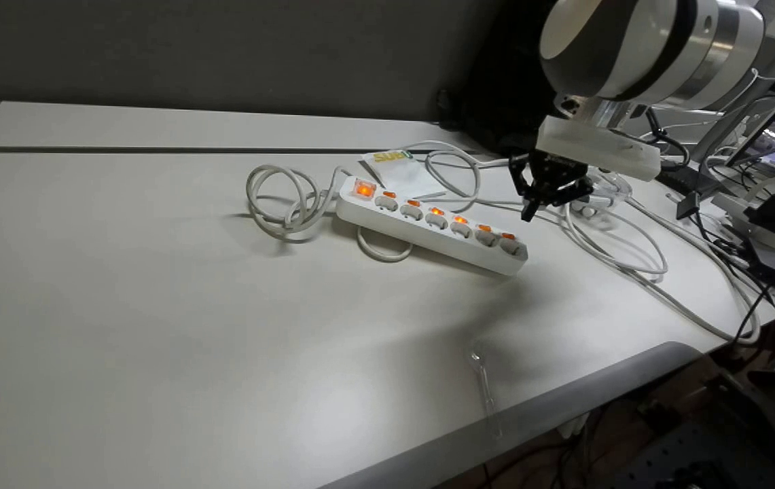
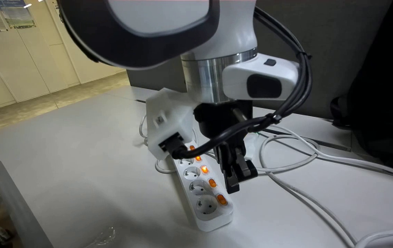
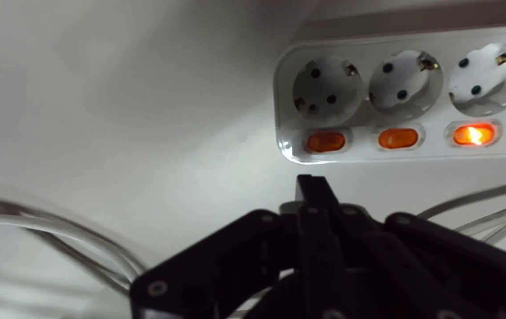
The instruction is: Turn on the first switch from the right
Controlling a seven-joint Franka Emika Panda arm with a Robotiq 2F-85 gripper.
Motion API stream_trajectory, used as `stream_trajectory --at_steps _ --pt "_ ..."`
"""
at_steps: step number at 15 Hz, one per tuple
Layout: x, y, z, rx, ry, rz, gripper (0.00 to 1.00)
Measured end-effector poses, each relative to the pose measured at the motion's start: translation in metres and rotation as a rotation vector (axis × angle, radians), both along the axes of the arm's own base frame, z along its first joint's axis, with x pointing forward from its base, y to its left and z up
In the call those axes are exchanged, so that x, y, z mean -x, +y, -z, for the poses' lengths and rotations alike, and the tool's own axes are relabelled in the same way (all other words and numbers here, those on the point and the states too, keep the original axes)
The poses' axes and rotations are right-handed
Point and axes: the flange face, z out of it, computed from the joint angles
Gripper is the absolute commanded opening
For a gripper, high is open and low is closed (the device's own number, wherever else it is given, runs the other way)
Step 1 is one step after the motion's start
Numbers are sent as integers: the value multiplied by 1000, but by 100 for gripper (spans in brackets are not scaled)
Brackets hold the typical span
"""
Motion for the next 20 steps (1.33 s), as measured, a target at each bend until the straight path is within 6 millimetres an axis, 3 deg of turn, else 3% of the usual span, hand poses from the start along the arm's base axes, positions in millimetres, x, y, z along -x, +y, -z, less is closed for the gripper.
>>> stream_trajectory --at_steps 8,20 --pt "6 4 21 8 43 -10 0" --pt "2 21 25 -49 28 35 0"
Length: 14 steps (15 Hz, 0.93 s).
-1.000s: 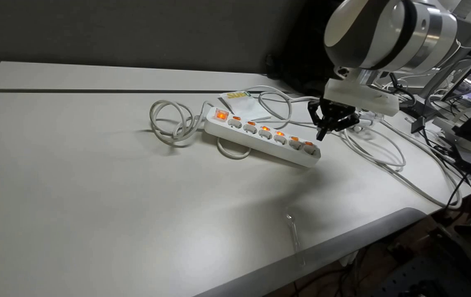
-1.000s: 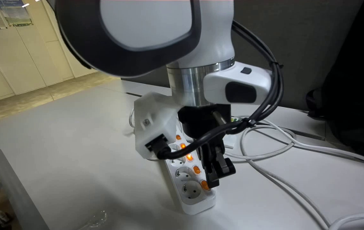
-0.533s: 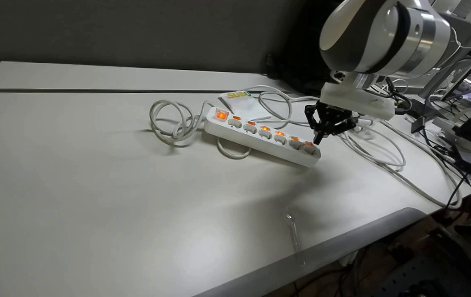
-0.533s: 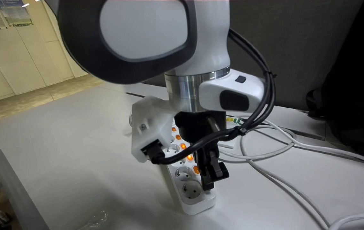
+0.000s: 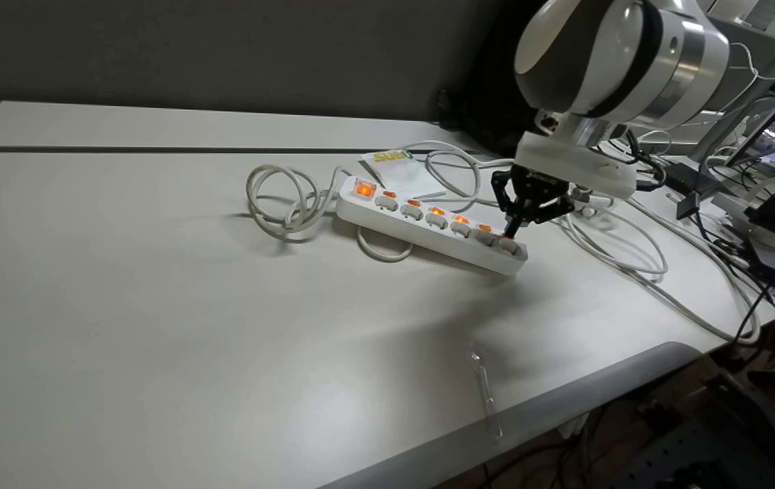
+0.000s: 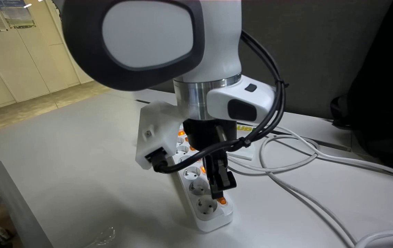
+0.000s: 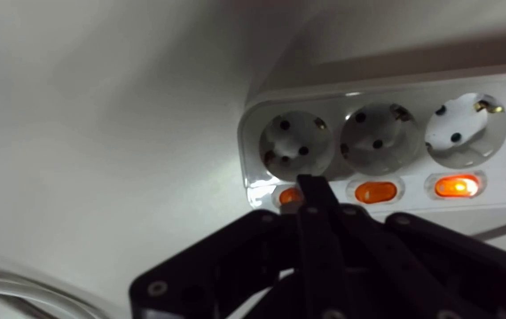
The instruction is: Turn on the first switch from the right
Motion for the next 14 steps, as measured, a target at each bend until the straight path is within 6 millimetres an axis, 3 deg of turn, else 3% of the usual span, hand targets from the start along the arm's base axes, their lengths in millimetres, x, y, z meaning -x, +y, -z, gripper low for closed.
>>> stream_trajectory --at_steps 14 --pt "-1 -13 -4 4 -14 27 0"
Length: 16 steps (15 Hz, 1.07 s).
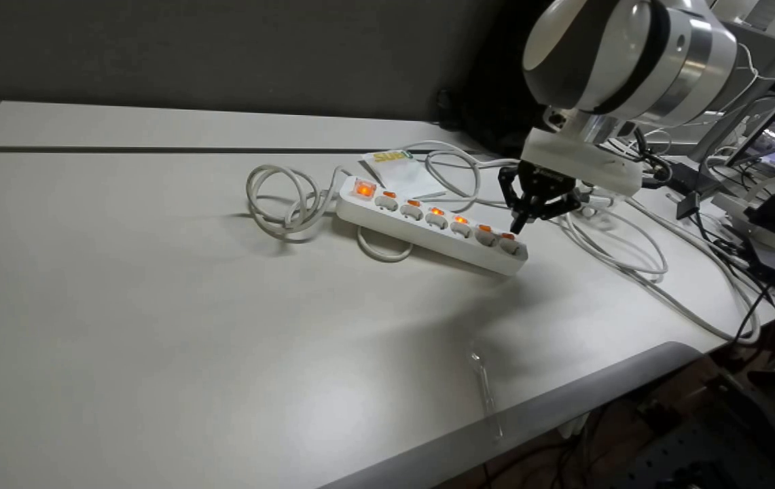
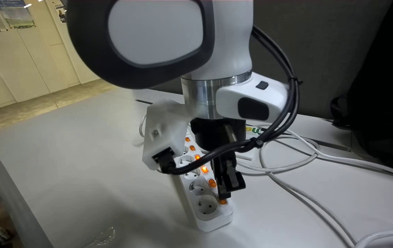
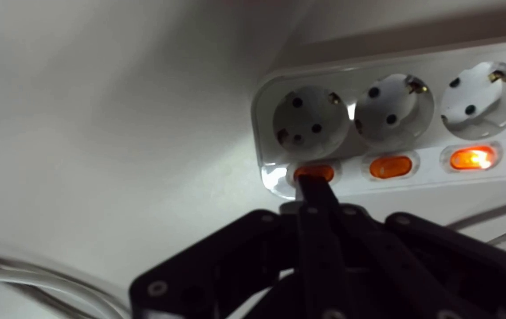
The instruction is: Turn on the first switch from the right
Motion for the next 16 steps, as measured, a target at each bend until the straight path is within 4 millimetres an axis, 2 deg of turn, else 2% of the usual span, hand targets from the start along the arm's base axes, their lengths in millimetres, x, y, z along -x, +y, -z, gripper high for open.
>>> stream_trajectory --at_steps 16 --pt "-1 2 3 -8 2 11 0"
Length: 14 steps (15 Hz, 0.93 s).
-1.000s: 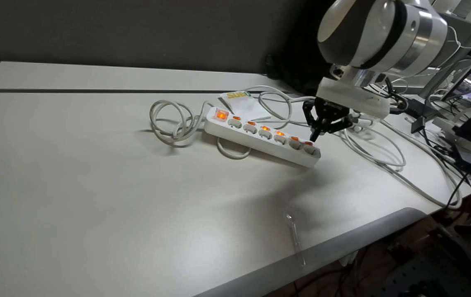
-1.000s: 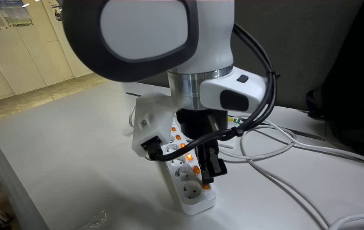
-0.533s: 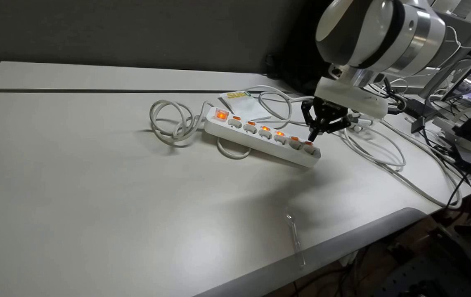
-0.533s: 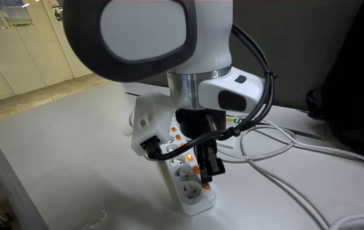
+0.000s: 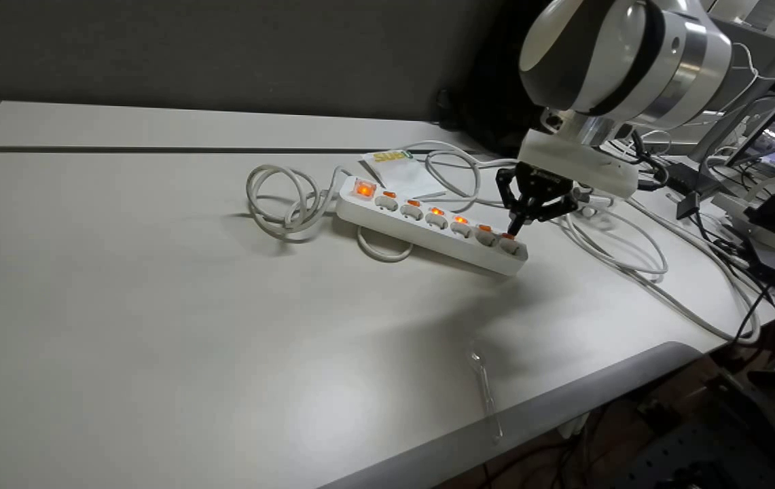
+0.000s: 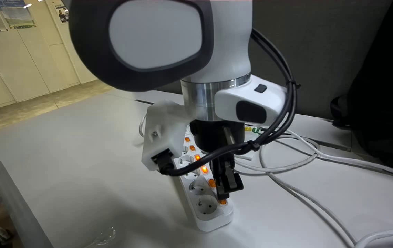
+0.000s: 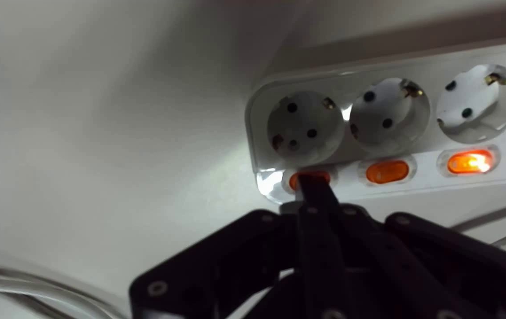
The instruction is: Turn on the first switch from the right
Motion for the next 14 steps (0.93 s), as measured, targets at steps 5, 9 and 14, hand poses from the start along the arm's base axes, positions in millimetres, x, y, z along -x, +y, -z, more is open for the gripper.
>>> stream_trajectory --at_steps 5,9,14 --pt "0 2 1 -4 3 -3 0" --pt "1 3 5 -15 8 7 0" --pt "3 0 6 -18 9 18 0"
